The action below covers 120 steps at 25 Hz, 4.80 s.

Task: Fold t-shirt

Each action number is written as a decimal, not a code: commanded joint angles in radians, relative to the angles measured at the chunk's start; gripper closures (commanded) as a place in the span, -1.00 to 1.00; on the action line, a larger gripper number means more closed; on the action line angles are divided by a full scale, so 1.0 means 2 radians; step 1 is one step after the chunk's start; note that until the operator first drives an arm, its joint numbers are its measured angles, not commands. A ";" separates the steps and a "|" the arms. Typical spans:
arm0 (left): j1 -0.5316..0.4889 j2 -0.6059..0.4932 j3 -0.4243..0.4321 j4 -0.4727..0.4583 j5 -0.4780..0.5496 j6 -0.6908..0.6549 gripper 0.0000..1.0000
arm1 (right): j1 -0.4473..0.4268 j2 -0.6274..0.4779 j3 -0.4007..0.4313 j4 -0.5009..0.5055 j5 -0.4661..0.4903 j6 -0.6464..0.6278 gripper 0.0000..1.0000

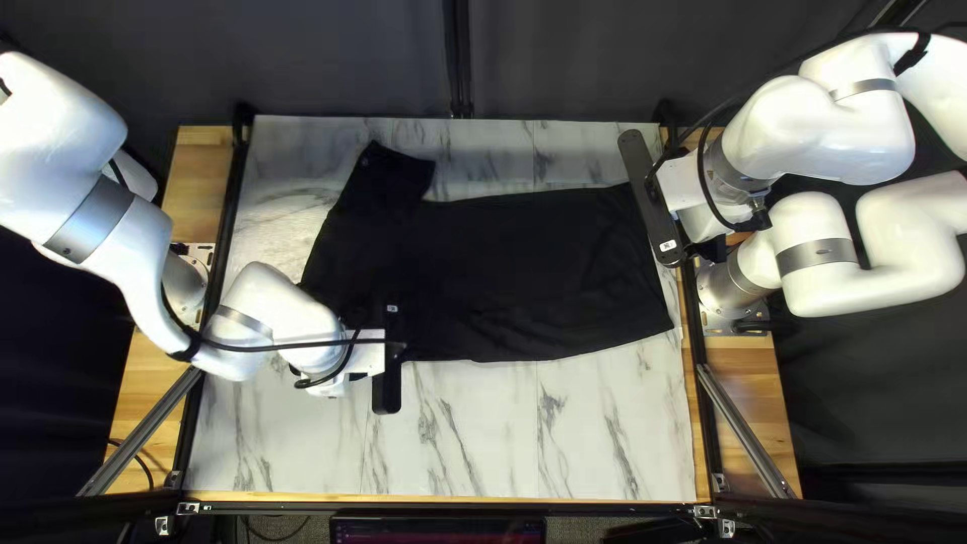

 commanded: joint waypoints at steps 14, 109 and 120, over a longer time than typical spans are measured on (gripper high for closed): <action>-0.045 -0.055 0.043 0.009 0.019 -0.063 1.00 | 0.000 0.000 0.000 0.000 0.000 0.000 -1.00; 0.147 0.001 0.039 -0.154 -0.053 0.255 -1.00 | 0.000 0.000 0.000 0.000 0.000 0.000 -1.00; 0.109 0.060 0.019 -0.265 -0.090 0.343 -1.00 | 0.000 0.000 0.000 0.000 0.000 0.000 -1.00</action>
